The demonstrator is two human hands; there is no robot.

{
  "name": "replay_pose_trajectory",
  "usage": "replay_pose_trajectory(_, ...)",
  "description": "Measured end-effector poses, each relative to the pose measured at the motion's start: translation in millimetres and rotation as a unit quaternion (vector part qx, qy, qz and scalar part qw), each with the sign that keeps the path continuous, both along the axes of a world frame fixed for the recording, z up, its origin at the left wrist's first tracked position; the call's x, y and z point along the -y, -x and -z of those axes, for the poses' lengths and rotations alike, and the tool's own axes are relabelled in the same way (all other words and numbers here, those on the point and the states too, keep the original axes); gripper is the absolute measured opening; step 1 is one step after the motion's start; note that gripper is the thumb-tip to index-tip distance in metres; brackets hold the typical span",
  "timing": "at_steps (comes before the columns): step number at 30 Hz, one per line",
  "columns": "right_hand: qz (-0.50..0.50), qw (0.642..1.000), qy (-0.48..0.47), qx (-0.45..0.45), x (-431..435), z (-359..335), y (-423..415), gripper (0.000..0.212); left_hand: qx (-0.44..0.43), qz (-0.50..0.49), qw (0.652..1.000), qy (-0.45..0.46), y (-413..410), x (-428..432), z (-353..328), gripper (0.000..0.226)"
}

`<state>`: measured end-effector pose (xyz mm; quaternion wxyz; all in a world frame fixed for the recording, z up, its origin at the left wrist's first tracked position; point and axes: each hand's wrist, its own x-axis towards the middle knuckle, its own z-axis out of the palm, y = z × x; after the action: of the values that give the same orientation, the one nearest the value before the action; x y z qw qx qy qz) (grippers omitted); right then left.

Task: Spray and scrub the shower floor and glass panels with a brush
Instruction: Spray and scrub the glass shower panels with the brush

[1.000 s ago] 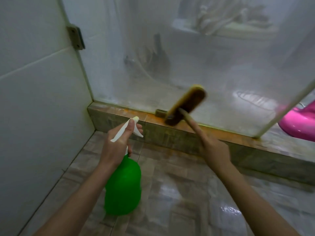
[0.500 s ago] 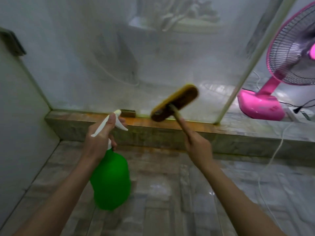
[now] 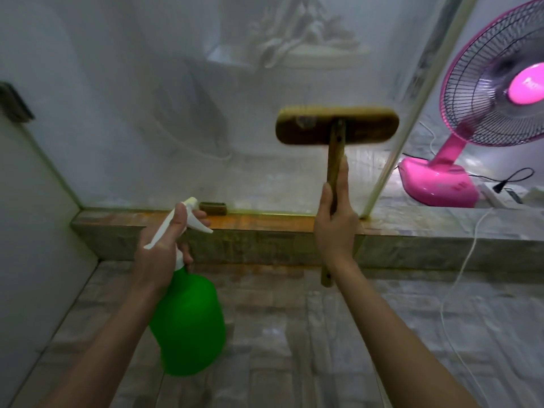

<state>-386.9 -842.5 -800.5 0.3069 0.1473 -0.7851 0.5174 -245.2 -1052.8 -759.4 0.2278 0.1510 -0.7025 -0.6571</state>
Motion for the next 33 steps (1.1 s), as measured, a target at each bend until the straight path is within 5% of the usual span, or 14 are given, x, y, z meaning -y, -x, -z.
replay_pose_trajectory(3, 0.009, 1.0, 0.001, -0.015, 3, -1, -1, 0.052, 0.001, -0.003, 1.0, 0.002, -1, 1, -3, 0.035)
replay_pose_trajectory(8, -0.014, 0.994, -0.068, 0.085, -23, 61, -37, 0.056, -0.015, -0.011, 1.0, 0.01, 0, 1, -12, 0.035)
replay_pose_trajectory(16, -0.039, 0.99, -0.057, -0.122, 31, -93, 17, 0.051, -0.018, 0.006, 1.0, 0.005, 10, -8, -20, 0.038)
replay_pose_trajectory(22, -0.032, 0.996, -0.081, 0.024, -2, 0, -30, 0.053, -0.058, -0.007, 0.998, 0.003, 16, 1, -70, 0.034)
replay_pose_trajectory(29, -0.066, 0.991, -0.016, -0.118, 70, -155, 10, 0.052, -0.092, -0.031, 0.995, -0.011, 25, 15, -120, 0.03)
replay_pose_trajectory(33, -0.042, 0.997, -0.028, -0.06, 56, -74, -8, 0.051, -0.114, -0.064, 0.991, -0.014, 29, 26, -139, 0.032)
